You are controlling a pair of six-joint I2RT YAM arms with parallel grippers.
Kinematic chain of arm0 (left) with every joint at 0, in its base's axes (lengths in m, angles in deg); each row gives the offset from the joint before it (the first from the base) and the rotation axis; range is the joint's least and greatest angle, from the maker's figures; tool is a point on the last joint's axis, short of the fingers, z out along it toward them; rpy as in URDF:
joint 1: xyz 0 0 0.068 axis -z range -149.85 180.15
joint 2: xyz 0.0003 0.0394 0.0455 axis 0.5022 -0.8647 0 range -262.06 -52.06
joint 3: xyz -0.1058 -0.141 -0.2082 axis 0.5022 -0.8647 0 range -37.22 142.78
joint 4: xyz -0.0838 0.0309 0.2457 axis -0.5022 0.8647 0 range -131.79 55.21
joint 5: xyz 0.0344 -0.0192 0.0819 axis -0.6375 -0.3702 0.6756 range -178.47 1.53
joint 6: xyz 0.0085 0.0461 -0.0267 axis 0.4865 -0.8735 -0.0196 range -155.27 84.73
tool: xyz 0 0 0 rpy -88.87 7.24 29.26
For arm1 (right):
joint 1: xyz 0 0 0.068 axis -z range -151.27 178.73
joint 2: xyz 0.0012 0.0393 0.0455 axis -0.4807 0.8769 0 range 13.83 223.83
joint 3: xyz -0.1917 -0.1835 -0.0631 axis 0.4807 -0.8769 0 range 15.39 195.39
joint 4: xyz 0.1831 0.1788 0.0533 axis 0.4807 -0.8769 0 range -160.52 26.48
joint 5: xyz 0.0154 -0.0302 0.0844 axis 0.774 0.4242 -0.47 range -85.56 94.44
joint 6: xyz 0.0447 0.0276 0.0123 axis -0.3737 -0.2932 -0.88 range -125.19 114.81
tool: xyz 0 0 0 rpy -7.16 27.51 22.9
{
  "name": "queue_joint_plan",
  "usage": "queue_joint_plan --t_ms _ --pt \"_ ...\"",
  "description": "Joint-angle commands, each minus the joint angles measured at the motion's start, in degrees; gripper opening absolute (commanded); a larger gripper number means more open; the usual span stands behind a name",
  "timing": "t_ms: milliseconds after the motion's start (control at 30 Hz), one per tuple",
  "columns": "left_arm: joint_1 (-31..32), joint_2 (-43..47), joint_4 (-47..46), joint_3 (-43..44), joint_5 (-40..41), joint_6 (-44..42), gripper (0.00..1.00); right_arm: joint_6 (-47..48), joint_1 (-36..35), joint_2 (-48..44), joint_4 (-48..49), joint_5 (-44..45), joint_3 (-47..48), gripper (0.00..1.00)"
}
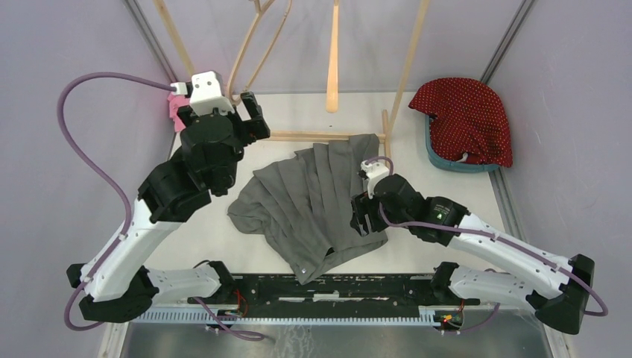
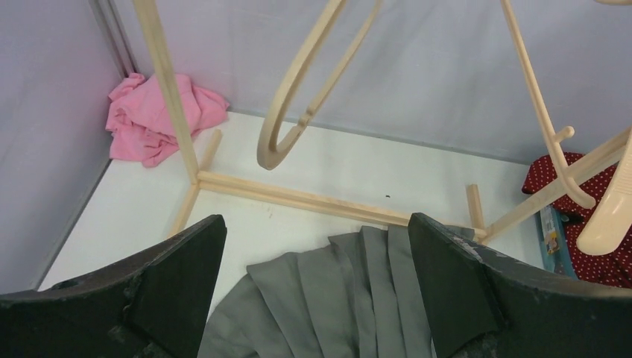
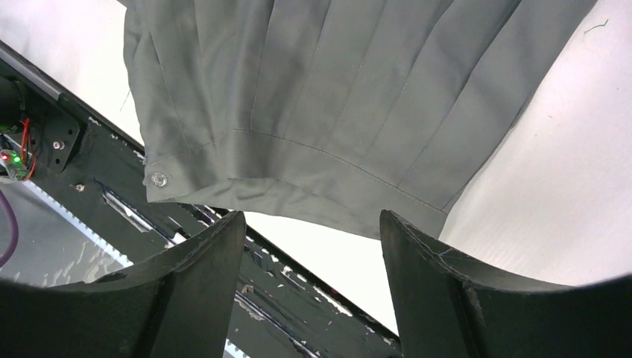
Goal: Place the skirt on the hanger
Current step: Pick up the hanger from the clothesline.
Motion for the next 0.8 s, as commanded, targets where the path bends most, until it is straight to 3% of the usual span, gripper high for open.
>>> queue_joint_plan --t_ms 0,267,533,767 --pt "-0.25 -1.63 7.11 5.35 2.68 -3.25 0.99 -0.82 0.76 -3.22 0.18 -0.98 -0.63 0.73" --pt "-0.22 -1.99 6.06 7.09 6.71 -6.44 0.99 -0.33 2.39 -6.94 -3.43 -0.88 0.33 0.74" --pt "-1.43 -7.71 -5.3 12.09 9.63 -21.83 0.99 -0.26 2.81 -6.76 -3.45 -2.01 -0.43 0.74" --pt "-11.36 -13.25 -3.36 19.24 0.53 -22.42 0.99 -1.23 2.8 -6.91 -2.28 -2.7 -1.52 0.74"
